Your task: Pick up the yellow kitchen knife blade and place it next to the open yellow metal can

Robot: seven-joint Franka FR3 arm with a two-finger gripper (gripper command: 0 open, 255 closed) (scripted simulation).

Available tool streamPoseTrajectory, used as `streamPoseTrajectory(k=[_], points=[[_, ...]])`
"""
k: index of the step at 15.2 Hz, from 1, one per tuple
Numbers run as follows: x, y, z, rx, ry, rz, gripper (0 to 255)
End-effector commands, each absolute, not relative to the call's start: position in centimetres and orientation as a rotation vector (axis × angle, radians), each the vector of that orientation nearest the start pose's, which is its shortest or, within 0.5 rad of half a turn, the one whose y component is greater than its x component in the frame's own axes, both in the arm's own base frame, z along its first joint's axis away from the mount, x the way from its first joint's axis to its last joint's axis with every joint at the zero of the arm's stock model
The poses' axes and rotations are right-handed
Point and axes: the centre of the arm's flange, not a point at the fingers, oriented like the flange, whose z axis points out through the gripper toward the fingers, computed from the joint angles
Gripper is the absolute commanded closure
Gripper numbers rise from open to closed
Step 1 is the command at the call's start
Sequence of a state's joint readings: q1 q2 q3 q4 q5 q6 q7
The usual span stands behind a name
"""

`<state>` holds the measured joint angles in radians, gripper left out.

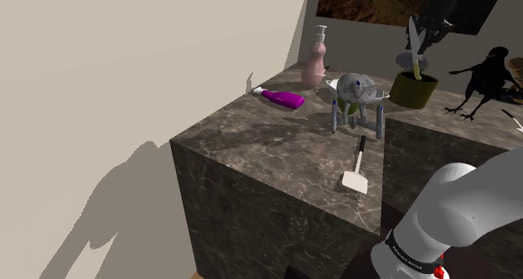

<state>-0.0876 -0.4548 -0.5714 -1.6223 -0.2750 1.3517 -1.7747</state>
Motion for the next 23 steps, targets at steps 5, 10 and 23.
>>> streamPoseTrajectory(k=[5, 10, 23], points=[[18.7, -39.0, 75.1, -2.792, -1.666, -0.027, 255], [14.2, -43.9, 75.1, -2.792, -1.666, -0.027, 255], [7.2, -51.5, 72.4, -2.792, -1.666, -0.027, 255]])
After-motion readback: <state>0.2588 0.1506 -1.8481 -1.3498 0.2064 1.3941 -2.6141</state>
